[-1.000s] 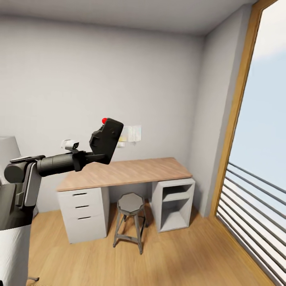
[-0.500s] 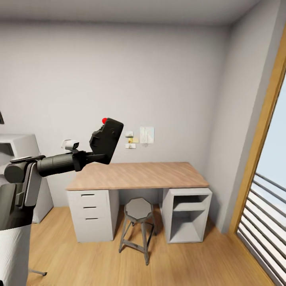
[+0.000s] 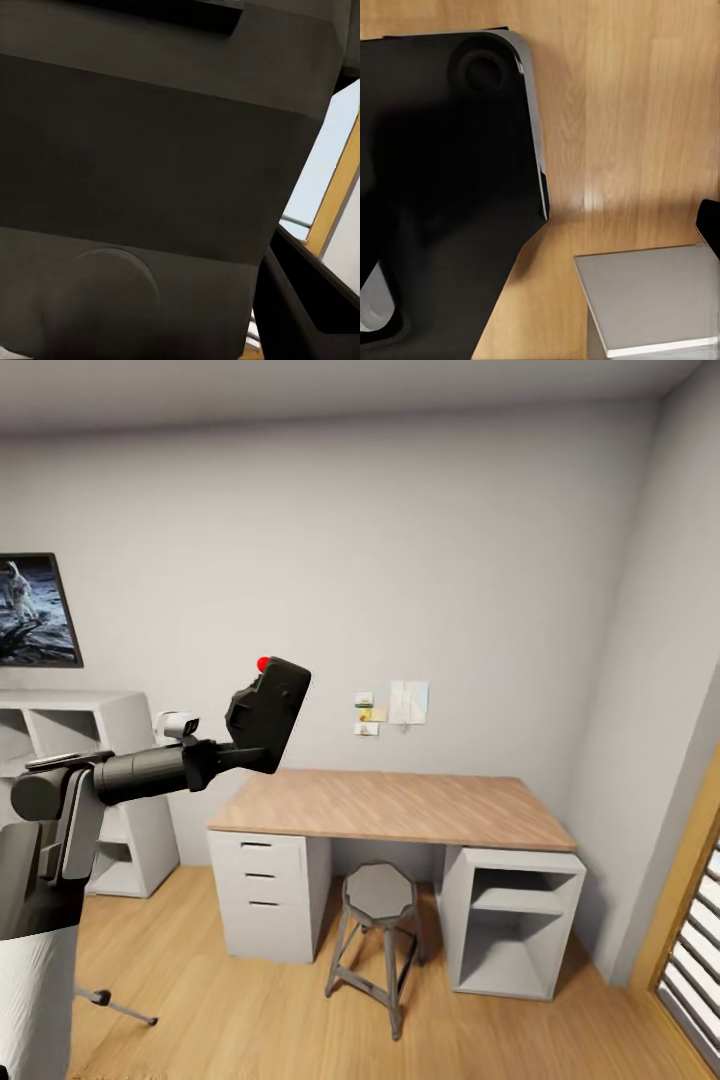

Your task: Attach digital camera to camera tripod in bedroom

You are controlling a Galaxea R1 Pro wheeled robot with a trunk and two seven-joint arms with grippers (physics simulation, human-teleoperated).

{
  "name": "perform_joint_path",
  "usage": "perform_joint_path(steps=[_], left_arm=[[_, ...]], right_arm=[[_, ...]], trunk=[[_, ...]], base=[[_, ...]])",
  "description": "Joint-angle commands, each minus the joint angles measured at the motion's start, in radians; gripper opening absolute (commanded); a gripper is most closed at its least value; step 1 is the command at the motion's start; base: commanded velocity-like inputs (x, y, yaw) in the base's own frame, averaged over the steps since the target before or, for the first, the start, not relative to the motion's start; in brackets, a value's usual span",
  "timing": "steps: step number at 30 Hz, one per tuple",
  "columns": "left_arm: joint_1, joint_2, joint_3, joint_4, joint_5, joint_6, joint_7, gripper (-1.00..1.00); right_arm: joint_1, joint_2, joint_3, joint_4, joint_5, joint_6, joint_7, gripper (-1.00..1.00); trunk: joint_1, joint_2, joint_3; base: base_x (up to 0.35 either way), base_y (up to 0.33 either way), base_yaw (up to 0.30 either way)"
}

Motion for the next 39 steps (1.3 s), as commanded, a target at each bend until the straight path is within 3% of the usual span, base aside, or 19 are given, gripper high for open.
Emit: perform_joint_path(steps=[1,39], left_arm=[[0.000,0.000,0.000,0.001,0.002,0.007,-0.003,-1.00],[0.000,0.000,0.000,0.001,0.002,0.007,-0.003,-1.00]], right_arm=[[0.000,0.000,0.007,0.001,-0.009,-0.005,0.000,1.00],[0.001,0.003,0.008,0.002,-0.009,-0.004,0.000,1.00]], trunk=[[0.000,-0.001,0.000],[0.000,-0.001,0.000]], base=[[0.008,-0.006,0.278],[0.009,-0.005,0.278]])
